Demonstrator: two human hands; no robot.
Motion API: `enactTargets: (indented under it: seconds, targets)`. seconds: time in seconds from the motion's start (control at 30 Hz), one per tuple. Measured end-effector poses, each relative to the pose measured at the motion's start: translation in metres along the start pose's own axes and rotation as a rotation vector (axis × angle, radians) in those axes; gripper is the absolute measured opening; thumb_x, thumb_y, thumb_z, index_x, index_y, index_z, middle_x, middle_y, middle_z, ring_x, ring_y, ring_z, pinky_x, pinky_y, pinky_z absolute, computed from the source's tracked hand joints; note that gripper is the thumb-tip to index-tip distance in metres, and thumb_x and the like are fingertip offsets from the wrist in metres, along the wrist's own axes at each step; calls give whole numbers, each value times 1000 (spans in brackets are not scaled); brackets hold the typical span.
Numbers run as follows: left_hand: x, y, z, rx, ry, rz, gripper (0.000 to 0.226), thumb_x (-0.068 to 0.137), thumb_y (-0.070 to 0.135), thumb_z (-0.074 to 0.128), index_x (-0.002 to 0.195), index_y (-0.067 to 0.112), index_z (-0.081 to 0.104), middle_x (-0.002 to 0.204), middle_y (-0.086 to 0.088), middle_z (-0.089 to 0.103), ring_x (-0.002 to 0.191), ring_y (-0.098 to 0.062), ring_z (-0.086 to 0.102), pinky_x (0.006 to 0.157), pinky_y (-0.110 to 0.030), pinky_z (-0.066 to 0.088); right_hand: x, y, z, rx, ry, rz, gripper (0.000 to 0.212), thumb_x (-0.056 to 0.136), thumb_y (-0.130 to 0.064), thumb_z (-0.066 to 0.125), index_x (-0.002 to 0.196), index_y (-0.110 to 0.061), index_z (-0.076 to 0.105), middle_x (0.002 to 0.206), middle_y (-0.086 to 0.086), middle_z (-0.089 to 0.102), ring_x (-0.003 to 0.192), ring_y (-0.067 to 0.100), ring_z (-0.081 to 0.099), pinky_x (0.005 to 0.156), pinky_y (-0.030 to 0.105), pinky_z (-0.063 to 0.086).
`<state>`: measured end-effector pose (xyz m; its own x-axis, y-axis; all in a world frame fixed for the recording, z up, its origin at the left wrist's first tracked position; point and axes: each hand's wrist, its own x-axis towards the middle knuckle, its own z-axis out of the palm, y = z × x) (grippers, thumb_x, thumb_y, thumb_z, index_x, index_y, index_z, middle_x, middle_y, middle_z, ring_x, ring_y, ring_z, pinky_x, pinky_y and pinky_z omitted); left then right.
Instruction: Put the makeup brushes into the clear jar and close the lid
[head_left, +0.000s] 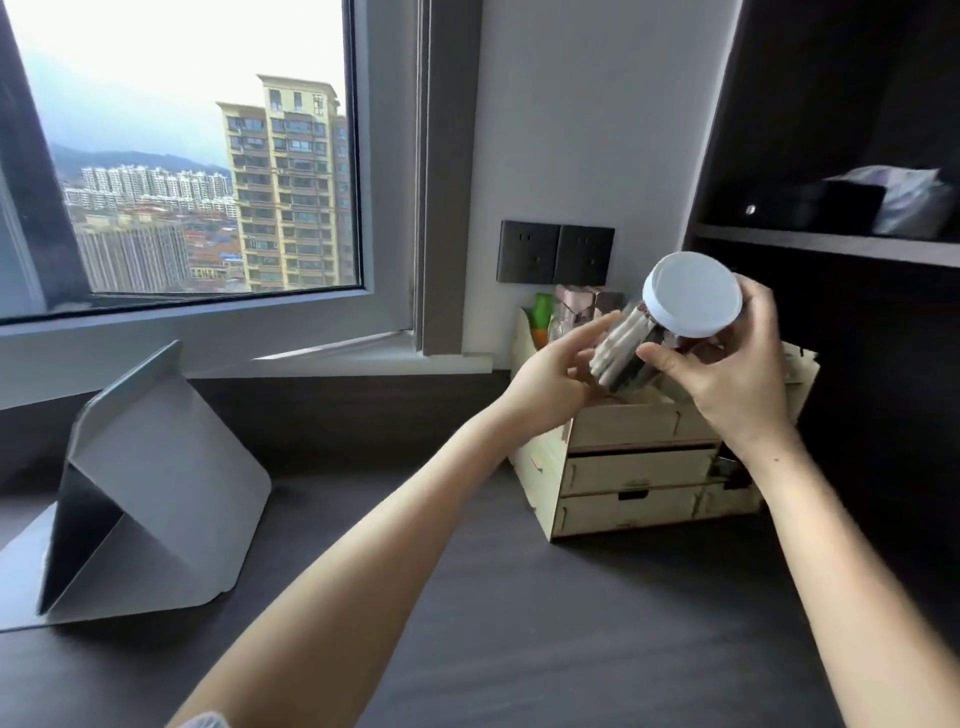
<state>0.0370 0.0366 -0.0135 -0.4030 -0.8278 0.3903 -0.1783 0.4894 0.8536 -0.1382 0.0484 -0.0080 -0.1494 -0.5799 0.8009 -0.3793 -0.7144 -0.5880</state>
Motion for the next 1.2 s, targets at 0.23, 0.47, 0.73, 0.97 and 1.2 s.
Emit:
enactTargets:
  seconds: [0.23, 0.47, 0.73, 0.97, 1.2]
  targets:
    - [28, -16, 18, 309, 78, -3, 73, 75, -11, 46, 137, 28, 47, 137, -2, 56, 130, -23, 43, 106, -38, 39, 1, 47, -10, -28, -34, 32, 82, 62, -4, 83, 129, -12, 38, 117, -14, 48, 109, 0, 51, 87, 7, 47]
    - [48, -10, 30, 225, 66, -127, 72, 77, -8, 40, 142, 22, 36, 141, -4, 51, 127, -25, 46, 103, -44, 42, 35, 53, -3, -237, 1, 62, 80, 60, -35, 85, 125, -14, 43, 121, -1, 57, 107, 9, 52, 79, 10, 43]
    - [62, -15, 38, 230, 153, -208, 53, 79, -8, 36, 129, 5, 52, 121, -19, 63, 111, -34, 58, 92, -42, 51, 47, 67, 12, -462, -30, 153, 76, 58, -49, 82, 112, -7, 49, 112, 11, 65, 102, 28, 60, 73, 27, 41]
    - [64, -11, 40, 278, 165, -202, 53, 80, -6, 36, 131, 6, 47, 123, -19, 61, 111, -36, 57, 90, -41, 50, 44, 66, 20, -510, 16, 258, 71, 62, -44, 83, 109, 0, 53, 111, 17, 66, 103, 30, 60, 67, 21, 35]
    - [63, -11, 37, 210, 184, -202, 54, 83, -8, 35, 134, 6, 47, 128, -20, 59, 116, -34, 55, 94, -41, 49, 36, 57, 27, -550, 31, 280, 75, 67, -41, 80, 115, 7, 48, 116, 26, 62, 108, 37, 58, 65, 18, 29]
